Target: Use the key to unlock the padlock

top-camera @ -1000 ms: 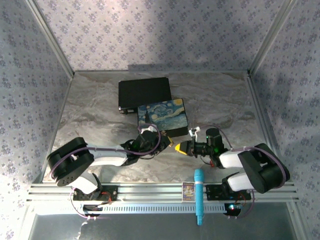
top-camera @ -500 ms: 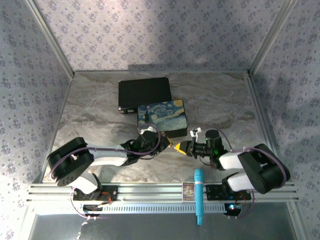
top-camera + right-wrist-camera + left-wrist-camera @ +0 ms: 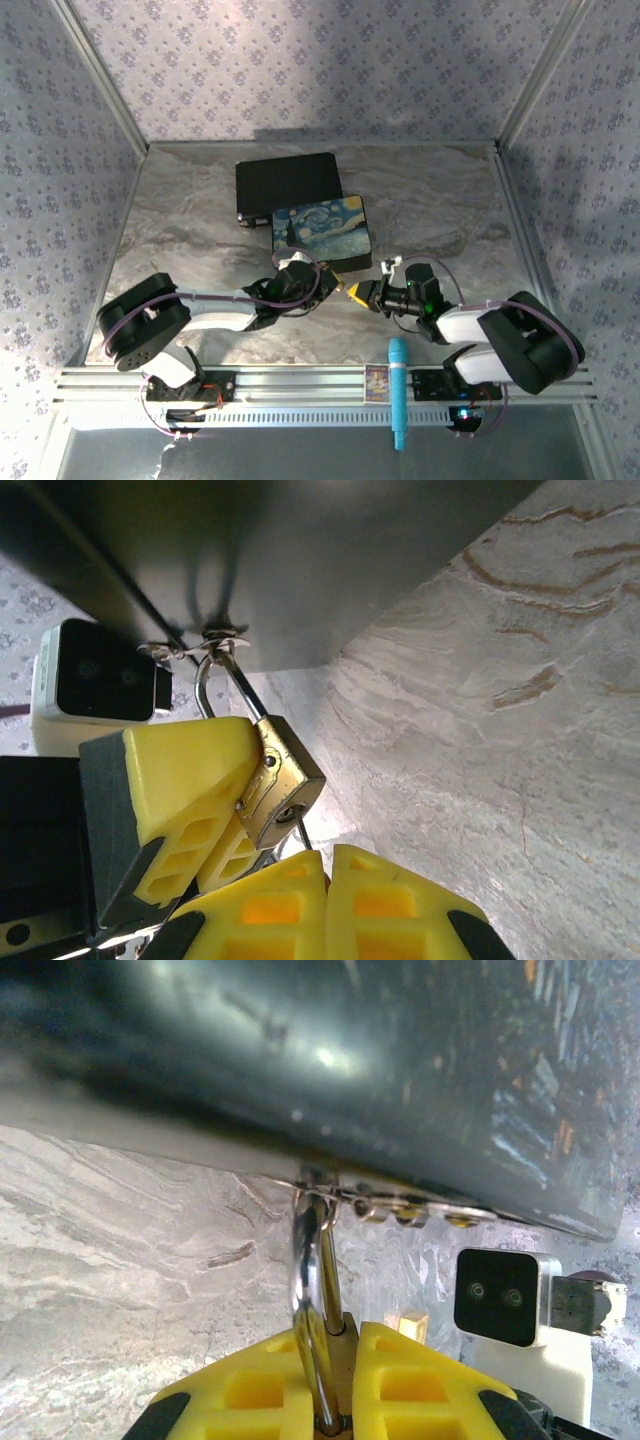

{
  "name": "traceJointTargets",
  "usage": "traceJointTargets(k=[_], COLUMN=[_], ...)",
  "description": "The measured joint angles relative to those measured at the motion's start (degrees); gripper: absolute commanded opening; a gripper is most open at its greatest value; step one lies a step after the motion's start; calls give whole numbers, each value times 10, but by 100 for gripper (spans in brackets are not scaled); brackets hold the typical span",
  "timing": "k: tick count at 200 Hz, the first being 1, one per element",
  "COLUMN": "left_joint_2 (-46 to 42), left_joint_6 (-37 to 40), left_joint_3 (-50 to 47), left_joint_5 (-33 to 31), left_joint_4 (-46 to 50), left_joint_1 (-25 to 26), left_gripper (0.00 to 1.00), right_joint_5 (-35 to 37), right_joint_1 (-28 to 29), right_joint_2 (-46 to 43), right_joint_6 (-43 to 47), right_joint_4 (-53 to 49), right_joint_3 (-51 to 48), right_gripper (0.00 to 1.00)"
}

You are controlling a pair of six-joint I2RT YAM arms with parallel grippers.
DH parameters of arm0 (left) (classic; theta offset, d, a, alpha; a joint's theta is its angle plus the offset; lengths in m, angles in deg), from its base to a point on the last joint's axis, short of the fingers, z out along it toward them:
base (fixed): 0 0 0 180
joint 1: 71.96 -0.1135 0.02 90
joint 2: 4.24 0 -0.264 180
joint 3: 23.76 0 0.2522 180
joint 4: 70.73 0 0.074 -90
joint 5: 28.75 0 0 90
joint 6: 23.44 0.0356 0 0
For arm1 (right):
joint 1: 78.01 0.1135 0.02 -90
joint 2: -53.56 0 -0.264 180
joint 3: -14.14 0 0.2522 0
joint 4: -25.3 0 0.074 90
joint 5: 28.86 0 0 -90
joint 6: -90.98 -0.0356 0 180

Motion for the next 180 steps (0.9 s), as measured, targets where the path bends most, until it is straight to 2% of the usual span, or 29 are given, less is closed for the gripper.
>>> traceJointTargets(k=[78,135,180], left_joint_2=[2,7,7], left_joint_6=[-9,-9,-9], left_joint_3=[0,0,-1], left_joint_5=[-26,-42,-55], left_joint_4=[0,15,12], left_joint_1=[3,3,2], left_gripper=[0,0,0], right_joint_5=[-9,-23,-34], right_joint_1=[-5,-1,-6], right_joint_2=[55,155,188], right_joint_6=[-42,-89,-100], right_joint_4=[65,165,207], right_joint_3=[4,11,18], right_gripper=[0,0,0])
